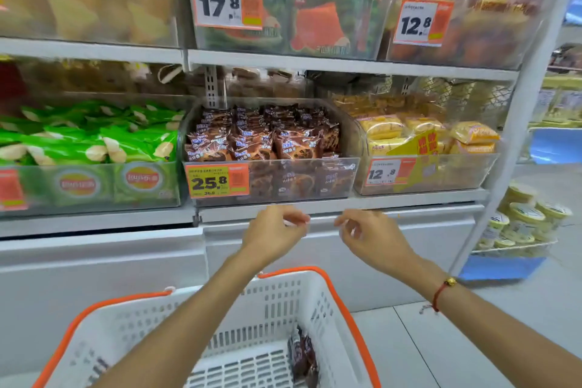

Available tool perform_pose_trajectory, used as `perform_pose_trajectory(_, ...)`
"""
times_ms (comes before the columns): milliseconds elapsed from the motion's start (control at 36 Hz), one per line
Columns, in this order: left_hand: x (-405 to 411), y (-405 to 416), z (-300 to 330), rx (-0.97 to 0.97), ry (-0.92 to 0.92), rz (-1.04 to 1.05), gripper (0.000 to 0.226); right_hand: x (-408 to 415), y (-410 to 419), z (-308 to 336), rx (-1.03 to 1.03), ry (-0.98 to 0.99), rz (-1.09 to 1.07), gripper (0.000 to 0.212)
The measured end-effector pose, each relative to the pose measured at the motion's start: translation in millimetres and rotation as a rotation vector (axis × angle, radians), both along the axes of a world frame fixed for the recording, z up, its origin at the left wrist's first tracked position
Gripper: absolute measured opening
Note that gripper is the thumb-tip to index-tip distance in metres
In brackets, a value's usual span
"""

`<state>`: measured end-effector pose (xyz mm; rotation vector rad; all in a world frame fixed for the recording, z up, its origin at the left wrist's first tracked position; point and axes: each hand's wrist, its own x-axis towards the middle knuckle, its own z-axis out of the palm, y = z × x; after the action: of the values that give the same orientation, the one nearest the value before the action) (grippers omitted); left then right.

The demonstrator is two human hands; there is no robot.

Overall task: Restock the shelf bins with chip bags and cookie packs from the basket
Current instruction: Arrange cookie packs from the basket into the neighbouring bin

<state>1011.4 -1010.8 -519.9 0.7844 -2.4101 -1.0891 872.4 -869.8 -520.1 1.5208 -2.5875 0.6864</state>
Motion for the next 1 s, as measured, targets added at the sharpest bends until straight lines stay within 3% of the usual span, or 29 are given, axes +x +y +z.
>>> perform_pose_trajectory(222, 43, 2, -125, 0.34, -0.185, -0.03, 0.017, 33, 5, -103, 0.406, -0.3, 0.041, 0.021)
perform_pose_trajectory(333, 53, 5, -184, 0.442, -0.353, -0.045, 0.018, 45, -11, -156, 0.619, -0.288, 0.056, 0.024)
perform_pose_trajectory(389, 53, 7, -211, 0.527, -0.414, -0.032, 0.019, 52, -21, -182, 0.736, -0.299, 0.046, 0.011)
perform_pose_trajectory(500, 40, 15, -253, 0.771, -0.426, 0.106, 0.011, 57, -35, -223, 0.884, -0.333, 0.051, 0.021)
perform_pose_trajectory(556, 29, 17, -275, 0.82, -0.417, 0.145, 0.018, 56, -41, -235, 0.883, -0.341, 0.038, 0.029)
perform_pose_trajectory(611, 16, 20, -294, 0.814, -0.389, 0.177, 0.023, 53, -49, -245, 0.853, -0.384, 0.004, 0.022)
perform_pose_trajectory(694, 1, 24, -306, 0.802, -0.375, 0.215, 0.013, 47, -60, -270, 0.723, -0.523, -0.075, 0.014)
perform_pose_trajectory(806, -15, 30, -317, 0.907, -0.289, 0.238, 0.028, 45, -72, -292, 0.53, -0.705, -0.263, 0.021)
perform_pose_trajectory(917, -14, 30, -336, 0.954, -0.286, 0.272, 0.028, 40, -85, -305, 0.504, -0.798, -0.367, 0.021)
perform_pose_trajectory(1000, -11, 28, -350, 0.913, -0.275, 0.319, 0.045, 36, -91, -304, 0.521, -0.848, -0.4, 0.027)
